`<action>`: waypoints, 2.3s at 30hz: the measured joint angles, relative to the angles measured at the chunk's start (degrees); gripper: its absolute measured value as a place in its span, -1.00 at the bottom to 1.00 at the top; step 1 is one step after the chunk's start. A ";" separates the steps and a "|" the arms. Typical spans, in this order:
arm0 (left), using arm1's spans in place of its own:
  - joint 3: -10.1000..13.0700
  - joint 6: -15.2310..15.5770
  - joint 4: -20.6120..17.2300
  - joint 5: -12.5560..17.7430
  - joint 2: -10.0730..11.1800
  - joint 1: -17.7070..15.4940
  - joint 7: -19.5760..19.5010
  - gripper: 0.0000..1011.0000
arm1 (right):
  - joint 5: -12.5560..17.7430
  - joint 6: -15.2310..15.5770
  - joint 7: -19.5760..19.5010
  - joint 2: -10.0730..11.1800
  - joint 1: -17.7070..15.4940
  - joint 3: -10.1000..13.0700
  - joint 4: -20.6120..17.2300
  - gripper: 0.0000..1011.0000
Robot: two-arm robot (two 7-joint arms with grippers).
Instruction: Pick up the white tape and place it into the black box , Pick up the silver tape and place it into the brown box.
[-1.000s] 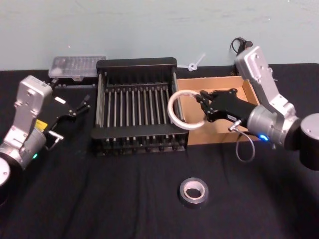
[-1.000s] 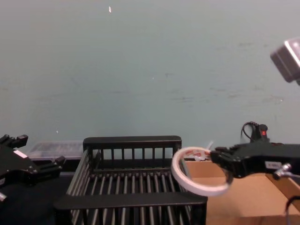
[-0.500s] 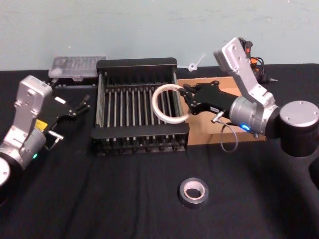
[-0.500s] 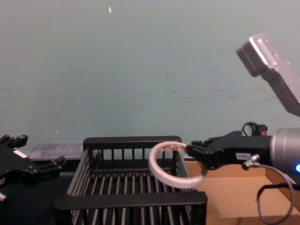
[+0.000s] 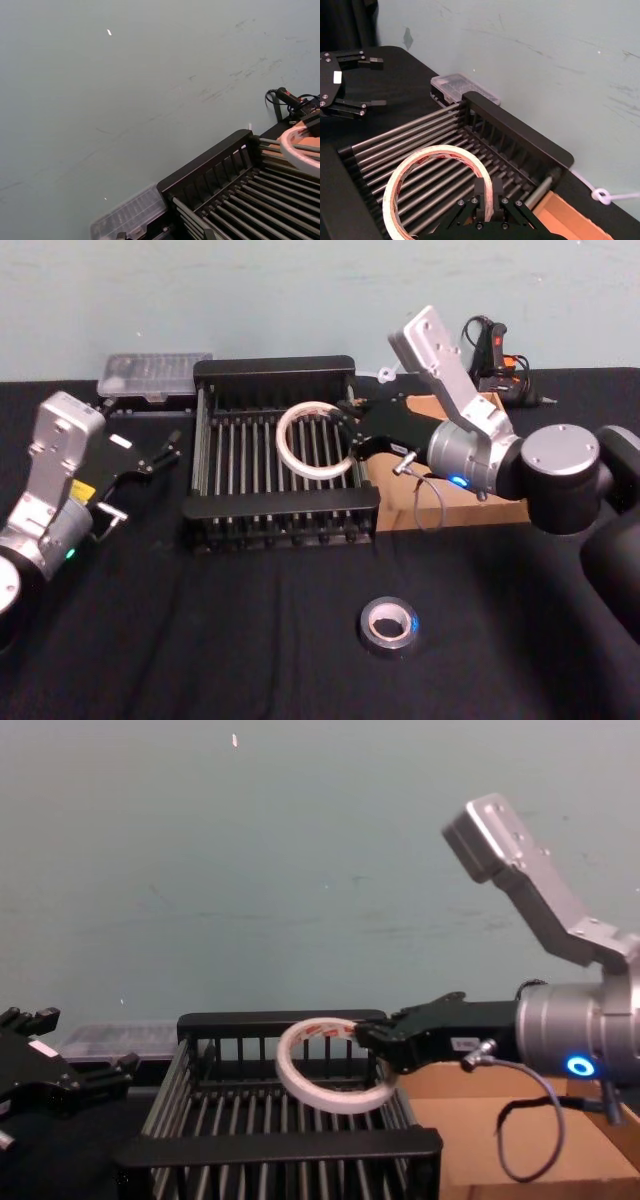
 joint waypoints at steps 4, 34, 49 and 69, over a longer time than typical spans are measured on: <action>0.00 0.00 0.00 0.00 0.00 0.00 0.00 0.98 | -0.46 -0.49 0.21 -0.98 0.95 -0.48 1.47 -0.81; 0.00 0.00 0.00 0.00 0.00 0.00 0.00 0.98 | -0.48 -0.47 0.17 -1.02 0.96 -0.42 1.46 -0.12; 0.00 0.00 0.00 0.00 0.00 0.00 0.00 0.98 | -0.41 -0.43 0.14 -0.97 0.92 -0.42 1.38 0.77; 0.00 0.00 0.00 0.00 0.00 0.00 0.00 0.98 | -0.28 0.93 -1.13 -0.11 -0.78 1.25 -1.95 0.98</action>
